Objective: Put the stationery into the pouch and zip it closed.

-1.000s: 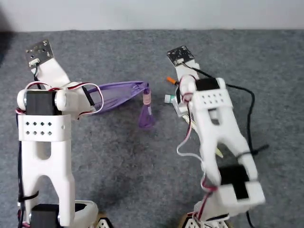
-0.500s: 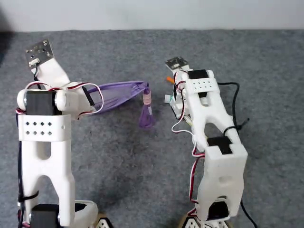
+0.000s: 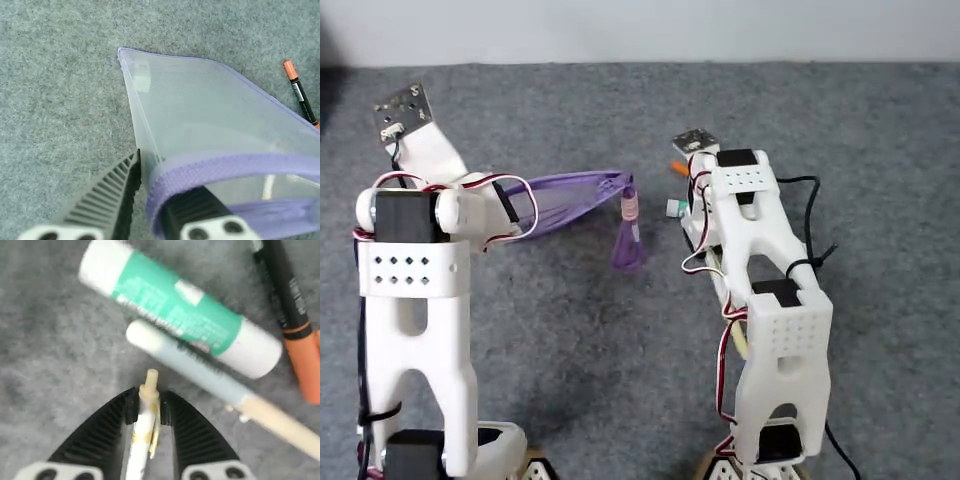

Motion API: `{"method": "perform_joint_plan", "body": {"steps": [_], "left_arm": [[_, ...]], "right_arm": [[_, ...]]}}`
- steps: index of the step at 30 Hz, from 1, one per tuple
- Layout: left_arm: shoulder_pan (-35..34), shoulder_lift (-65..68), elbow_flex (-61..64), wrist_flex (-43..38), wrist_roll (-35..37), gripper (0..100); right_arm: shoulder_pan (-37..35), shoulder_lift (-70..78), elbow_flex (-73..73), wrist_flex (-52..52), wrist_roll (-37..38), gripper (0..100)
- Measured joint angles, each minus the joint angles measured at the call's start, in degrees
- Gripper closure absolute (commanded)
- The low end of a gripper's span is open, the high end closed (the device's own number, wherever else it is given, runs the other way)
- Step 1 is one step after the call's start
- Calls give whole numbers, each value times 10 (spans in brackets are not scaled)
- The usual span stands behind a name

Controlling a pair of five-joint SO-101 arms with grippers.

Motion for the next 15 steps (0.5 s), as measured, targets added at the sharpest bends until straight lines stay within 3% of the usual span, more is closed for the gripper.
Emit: {"method": "perform_joint_plan", "body": {"steps": [15], "left_arm": [[0,0,0,0,0,989]], "right_arm": [[1,-303,0,200,0,991]]}}
